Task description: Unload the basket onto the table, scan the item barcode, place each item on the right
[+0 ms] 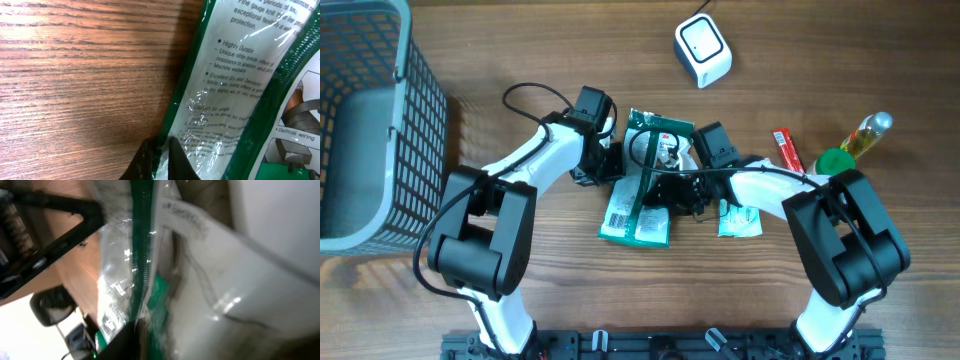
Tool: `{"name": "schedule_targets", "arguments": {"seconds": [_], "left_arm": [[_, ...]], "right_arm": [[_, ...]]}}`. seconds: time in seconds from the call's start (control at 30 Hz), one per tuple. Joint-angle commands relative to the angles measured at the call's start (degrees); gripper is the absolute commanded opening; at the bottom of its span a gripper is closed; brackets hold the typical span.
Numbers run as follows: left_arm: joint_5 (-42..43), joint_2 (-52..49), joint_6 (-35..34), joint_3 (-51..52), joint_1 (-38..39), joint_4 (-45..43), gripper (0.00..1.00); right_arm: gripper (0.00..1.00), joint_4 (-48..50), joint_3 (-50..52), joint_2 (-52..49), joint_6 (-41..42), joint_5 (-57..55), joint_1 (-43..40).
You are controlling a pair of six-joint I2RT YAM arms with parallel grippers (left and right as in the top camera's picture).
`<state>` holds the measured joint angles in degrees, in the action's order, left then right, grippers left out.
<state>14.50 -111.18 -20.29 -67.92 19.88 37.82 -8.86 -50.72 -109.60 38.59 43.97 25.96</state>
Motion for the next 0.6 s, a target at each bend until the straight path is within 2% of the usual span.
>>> {"name": "schedule_targets", "arguments": {"seconds": [0.0,0.13,0.17,0.23,0.33,0.47,0.57], "left_arm": [[-1.05,-2.64,0.09,0.42,0.26,-0.20,0.04],[-0.44,-1.46,0.09,-3.54,-1.33,3.19,0.04],[0.87,-1.01,0.09,-5.44,-1.97,4.98,0.04],[6.69,-0.17,0.09,-9.88,-3.37,8.57,0.04],[11.10,-0.15,0.09,-10.95,-3.54,8.46,0.04],[11.17,-2.43,0.35,-10.71,-1.55,7.56,0.04],[11.17,-5.14,0.33,-10.69,0.17,5.73,0.04]], "right_arm": [[0.19,-1.11,1.73,-1.97,1.22,-12.15,0.44],[0.05,-0.17,1.73,-1.97,-1.16,-12.70,0.44],[0.04,0.04,1.73,-1.97,-1.81,-12.68,0.44],[0.04,0.81,1.73,-1.95,-3.78,-12.66,0.44],[0.04,1.66,1.70,-1.95,-4.26,-12.44,0.44],[0.05,2.82,1.70,-1.95,-7.26,-10.93,0.44],[0.14,2.75,1.70,-1.95,-7.10,-10.91,0.44]]}}
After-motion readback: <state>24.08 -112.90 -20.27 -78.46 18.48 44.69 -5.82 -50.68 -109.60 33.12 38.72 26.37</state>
